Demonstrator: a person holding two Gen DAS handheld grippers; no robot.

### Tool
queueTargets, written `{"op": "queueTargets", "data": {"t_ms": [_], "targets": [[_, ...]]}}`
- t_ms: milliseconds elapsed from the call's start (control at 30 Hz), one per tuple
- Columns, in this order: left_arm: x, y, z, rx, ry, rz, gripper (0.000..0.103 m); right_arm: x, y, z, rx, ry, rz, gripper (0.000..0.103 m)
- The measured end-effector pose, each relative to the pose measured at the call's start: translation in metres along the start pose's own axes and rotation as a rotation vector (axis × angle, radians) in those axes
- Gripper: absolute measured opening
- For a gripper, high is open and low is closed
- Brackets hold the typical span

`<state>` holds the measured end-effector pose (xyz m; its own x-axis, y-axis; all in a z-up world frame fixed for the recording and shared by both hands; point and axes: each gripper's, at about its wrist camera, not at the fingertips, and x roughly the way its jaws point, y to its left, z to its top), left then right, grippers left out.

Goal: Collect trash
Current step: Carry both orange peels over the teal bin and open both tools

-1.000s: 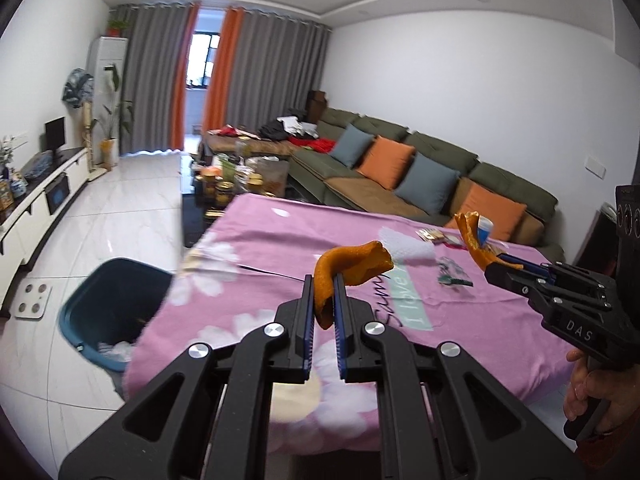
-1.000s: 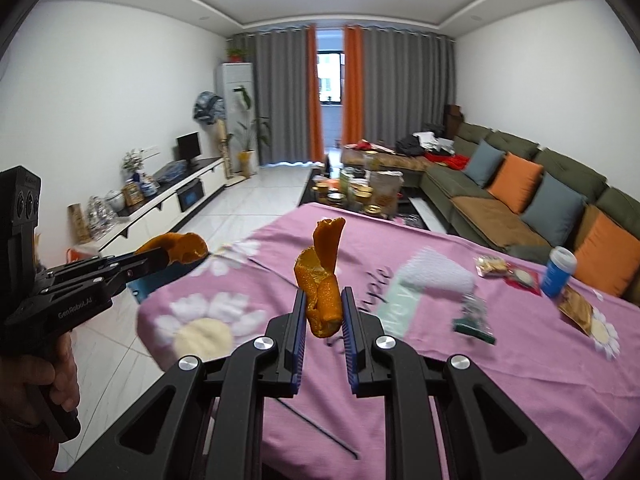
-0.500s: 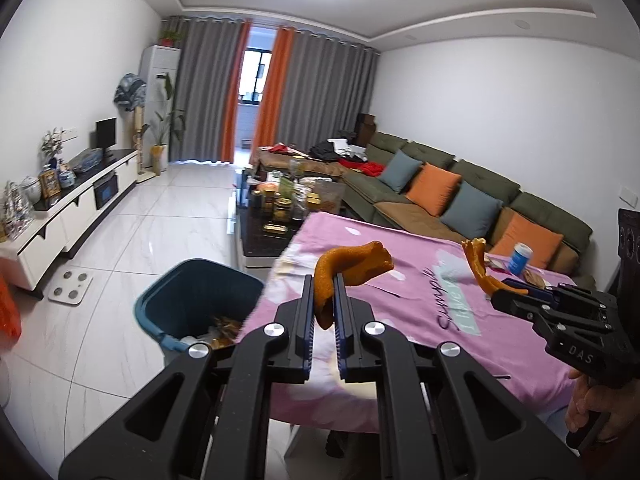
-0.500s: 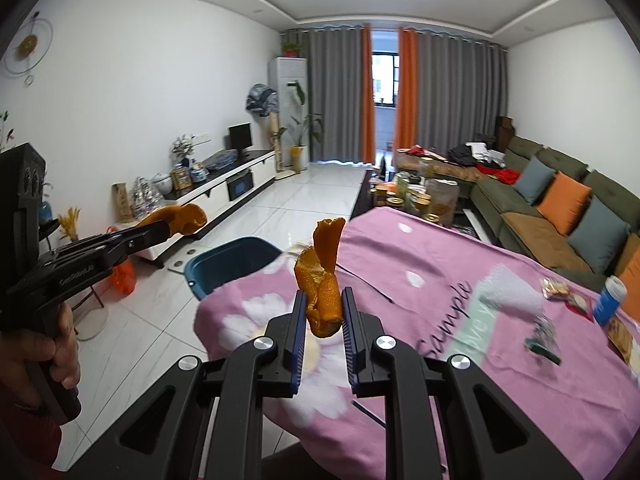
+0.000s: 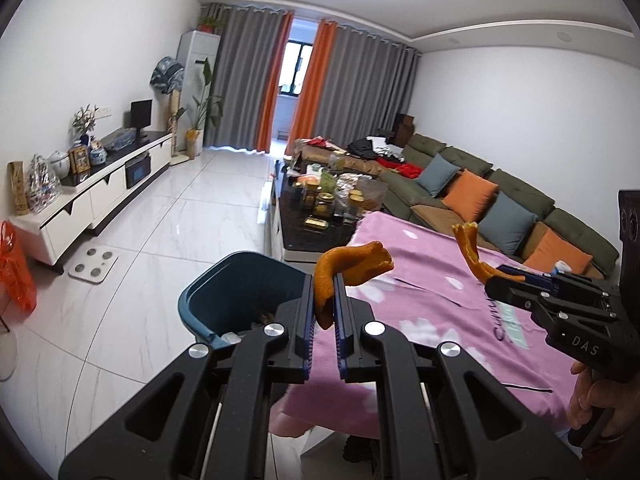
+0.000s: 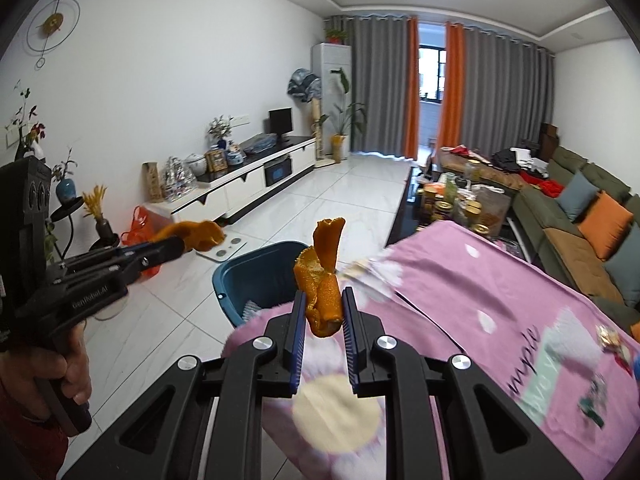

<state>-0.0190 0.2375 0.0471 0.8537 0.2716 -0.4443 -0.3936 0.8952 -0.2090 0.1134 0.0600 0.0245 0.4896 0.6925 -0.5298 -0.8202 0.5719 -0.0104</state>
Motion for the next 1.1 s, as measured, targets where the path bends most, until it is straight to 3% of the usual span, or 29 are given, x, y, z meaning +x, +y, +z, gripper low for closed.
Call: {"op": "queueTargets", "data": {"t_ms": [533, 1100], "targets": [[0.105, 0.040, 0.011, -0.041, 0.109, 0.067, 0.009, 0.109, 0.005, 0.036, -0.049, 0.130, 0.105, 0.016], [0.220, 0.061, -0.010, -0.071, 0.241, 0.113, 0.009, 0.188, 0.010, 0.037, -0.080, 0.277, 0.157, 0.017]]}}
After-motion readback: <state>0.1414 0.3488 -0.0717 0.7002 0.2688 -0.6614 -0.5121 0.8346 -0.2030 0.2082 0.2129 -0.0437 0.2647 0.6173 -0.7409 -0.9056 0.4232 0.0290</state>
